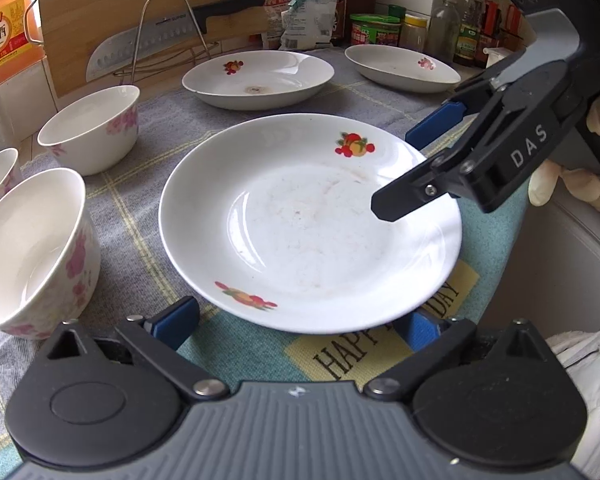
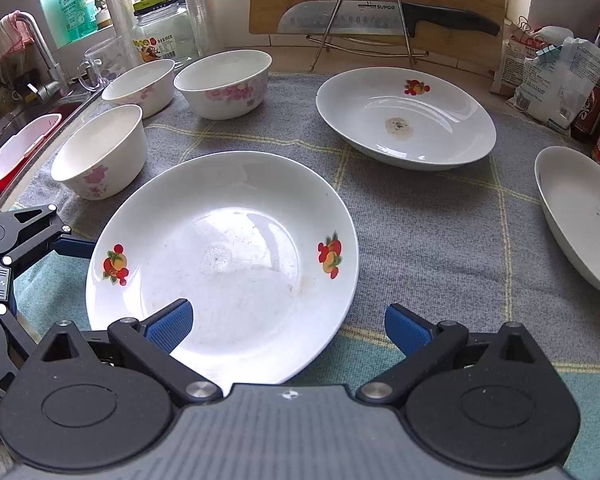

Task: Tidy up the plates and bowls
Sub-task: 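Move the right tool to the rim of the plate on the yellow card, then close the right tool on the plate rim and lift the plate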

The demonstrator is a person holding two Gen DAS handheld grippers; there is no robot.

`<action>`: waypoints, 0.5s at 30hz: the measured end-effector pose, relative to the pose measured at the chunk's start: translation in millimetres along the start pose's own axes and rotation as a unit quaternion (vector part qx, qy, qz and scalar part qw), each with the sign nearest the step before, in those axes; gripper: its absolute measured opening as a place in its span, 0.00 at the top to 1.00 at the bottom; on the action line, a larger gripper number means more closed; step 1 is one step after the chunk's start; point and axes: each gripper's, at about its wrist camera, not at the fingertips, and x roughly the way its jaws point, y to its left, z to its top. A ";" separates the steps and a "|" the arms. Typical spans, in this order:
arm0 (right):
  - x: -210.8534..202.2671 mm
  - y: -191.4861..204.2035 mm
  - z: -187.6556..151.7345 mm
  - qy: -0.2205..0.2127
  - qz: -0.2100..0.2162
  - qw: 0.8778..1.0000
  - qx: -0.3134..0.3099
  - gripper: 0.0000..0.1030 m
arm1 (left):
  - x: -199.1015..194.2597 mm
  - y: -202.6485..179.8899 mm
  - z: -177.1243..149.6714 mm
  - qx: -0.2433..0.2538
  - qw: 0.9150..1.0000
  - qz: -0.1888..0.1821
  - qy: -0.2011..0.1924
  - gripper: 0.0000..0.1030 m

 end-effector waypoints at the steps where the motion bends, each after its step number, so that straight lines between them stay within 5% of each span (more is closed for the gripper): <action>1: 1.6 -1.3 1.0 0.002 0.006 1.000 -0.002 0.00 | 1.3 -1.7 0.3 0.009 1.000 0.003 -0.003 0.01; 15: 33.4 -16.6 35.5 0.057 0.097 0.993 -0.038 0.00 | 0.2 -0.8 -4.3 0.016 1.000 -0.006 -0.021 0.00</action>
